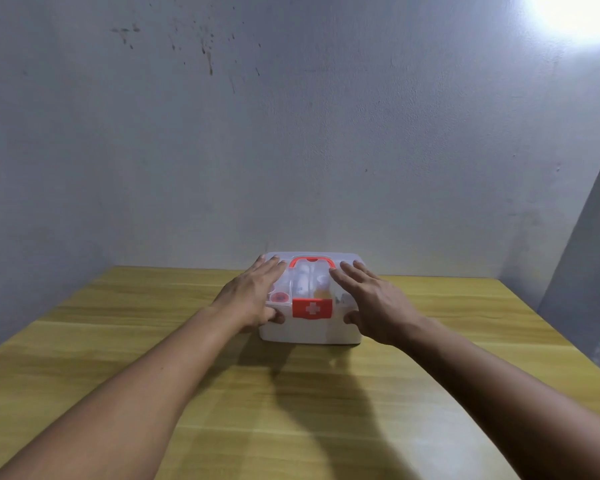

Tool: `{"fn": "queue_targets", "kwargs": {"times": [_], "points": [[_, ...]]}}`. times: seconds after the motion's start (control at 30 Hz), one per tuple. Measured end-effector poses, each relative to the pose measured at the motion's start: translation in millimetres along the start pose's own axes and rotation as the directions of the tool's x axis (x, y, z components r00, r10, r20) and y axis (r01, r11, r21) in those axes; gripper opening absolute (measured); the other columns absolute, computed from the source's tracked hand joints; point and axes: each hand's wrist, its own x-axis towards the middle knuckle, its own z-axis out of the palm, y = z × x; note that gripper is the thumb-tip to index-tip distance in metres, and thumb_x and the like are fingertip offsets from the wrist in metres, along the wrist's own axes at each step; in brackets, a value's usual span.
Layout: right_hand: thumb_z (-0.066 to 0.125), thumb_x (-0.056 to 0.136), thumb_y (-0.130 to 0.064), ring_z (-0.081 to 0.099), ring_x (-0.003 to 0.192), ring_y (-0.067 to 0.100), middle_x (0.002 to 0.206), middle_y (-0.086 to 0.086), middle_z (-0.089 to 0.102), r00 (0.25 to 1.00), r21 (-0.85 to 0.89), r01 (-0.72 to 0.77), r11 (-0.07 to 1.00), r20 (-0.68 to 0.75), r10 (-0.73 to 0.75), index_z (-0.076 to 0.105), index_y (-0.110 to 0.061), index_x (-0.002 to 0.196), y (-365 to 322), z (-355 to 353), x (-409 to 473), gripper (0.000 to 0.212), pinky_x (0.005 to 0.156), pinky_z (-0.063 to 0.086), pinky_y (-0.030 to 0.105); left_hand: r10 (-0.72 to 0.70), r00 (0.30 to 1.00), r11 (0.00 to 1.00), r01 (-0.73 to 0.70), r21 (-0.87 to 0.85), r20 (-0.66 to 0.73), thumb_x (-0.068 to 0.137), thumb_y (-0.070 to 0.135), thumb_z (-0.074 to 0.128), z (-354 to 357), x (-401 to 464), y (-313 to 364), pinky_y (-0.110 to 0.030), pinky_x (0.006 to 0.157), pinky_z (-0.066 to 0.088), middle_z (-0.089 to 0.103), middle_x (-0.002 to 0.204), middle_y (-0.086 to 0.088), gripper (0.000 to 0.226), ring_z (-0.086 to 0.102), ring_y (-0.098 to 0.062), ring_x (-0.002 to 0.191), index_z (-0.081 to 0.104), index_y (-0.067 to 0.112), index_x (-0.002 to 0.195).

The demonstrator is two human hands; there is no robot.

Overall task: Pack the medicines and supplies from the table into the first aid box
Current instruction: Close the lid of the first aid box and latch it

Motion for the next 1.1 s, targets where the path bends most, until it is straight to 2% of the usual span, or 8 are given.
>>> {"fn": "queue_targets", "kwargs": {"times": [0.1,0.2,0.37,0.53,0.77,0.9,1.1], "points": [[0.071,0.084,-0.023,0.005,0.149,0.023,0.161,0.002,0.011,1.0,0.004,-0.013,1.0,-0.004,0.013,0.011,-0.024,0.152,-0.5,1.6,1.0,0.09,0.114,0.029,0.039,0.003,1.0,1.0,-0.003,0.001,0.004,0.069,0.032,0.081,0.0,3.4,-1.9,-0.032,0.115,0.027,0.009,0.16,0.012,0.105,0.0,-0.007,0.147,0.015,0.028,0.15],[0.07,0.084,-0.021,0.004,0.149,0.022,0.161,0.002,0.01,1.0,0.026,-0.022,0.999,-0.003,0.022,0.011,-0.025,0.152,0.8,1.4,3.9,0.09,0.113,0.031,0.041,-0.003,1.0,1.0,0.002,0.028,0.013,0.069,0.034,0.081,1.5,8.9,-4.0,-0.038,0.117,0.025,0.009,0.16,0.01,0.106,0.001,-0.009,0.148,0.013,0.028,0.15],[0.07,0.084,-0.018,0.004,0.149,0.021,0.161,0.002,0.011,0.999,0.038,-0.042,0.998,-0.008,0.042,0.013,-0.025,0.152,4.2,2.5,12.2,0.089,0.112,0.033,0.041,-0.012,1.0,0.989,0.009,0.146,0.02,0.075,0.037,0.075,5.9,20.0,-3.3,-0.046,0.119,0.012,0.001,0.162,0.005,0.106,-0.001,-0.014,0.149,0.004,0.021,0.151],[0.07,0.084,-0.017,0.002,0.149,0.019,0.162,-0.001,0.01,0.997,0.055,-0.071,0.996,-0.017,0.072,0.013,-0.027,0.151,11.0,7.5,24.8,0.089,0.111,0.034,0.042,-0.021,1.0,0.984,0.018,0.178,0.018,0.075,0.037,0.075,9.1,35.1,-4.3,-0.048,0.117,0.016,0.005,0.161,0.001,0.102,0.002,-0.018,0.149,0.01,0.017,0.15],[0.069,0.085,-0.015,0.001,0.149,0.021,0.161,0.0,0.011,0.994,0.068,-0.102,0.993,-0.028,0.104,0.013,-0.028,0.151,21.6,16.7,47.0,0.088,0.113,0.03,0.044,-0.024,1.0,0.99,0.023,0.136,0.009,0.073,0.036,0.077,13.3,58.2,-8.3,-0.047,0.116,0.023,0.008,0.161,0.002,0.098,0.003,-0.018,0.149,0.015,0.018,0.148],[0.069,0.085,-0.013,0.001,0.149,0.022,0.161,0.001,0.012,0.993,0.091,-0.113,0.989,-0.036,0.117,0.014,-0.028,0.151,29.5,21.5,61.1,0.088,0.115,0.025,0.043,-0.014,1.0,0.99,0.016,0.137,-0.013,0.073,0.035,0.077,15.8,71.3,-8.9,-0.041,0.114,0.029,0.01,0.161,0.0,0.097,0.004,-0.018,0.149,0.017,0.015,0.147],[0.068,0.085,-0.011,0.001,0.149,0.021,0.161,0.0,0.012,0.991,0.109,-0.122,0.987,-0.049,0.128,0.013,-0.028,0.151,39.4,27.7,78.3,0.088,0.115,0.026,0.043,-0.003,1.0,0.994,0.004,0.11,-0.01,0.074,0.034,0.077,20.1,93.6,-14.6,-0.036,0.114,0.025,0.009,0.161,-0.001,0.097,0.003,-0.018,0.149,0.018,0.014,0.147]]}}
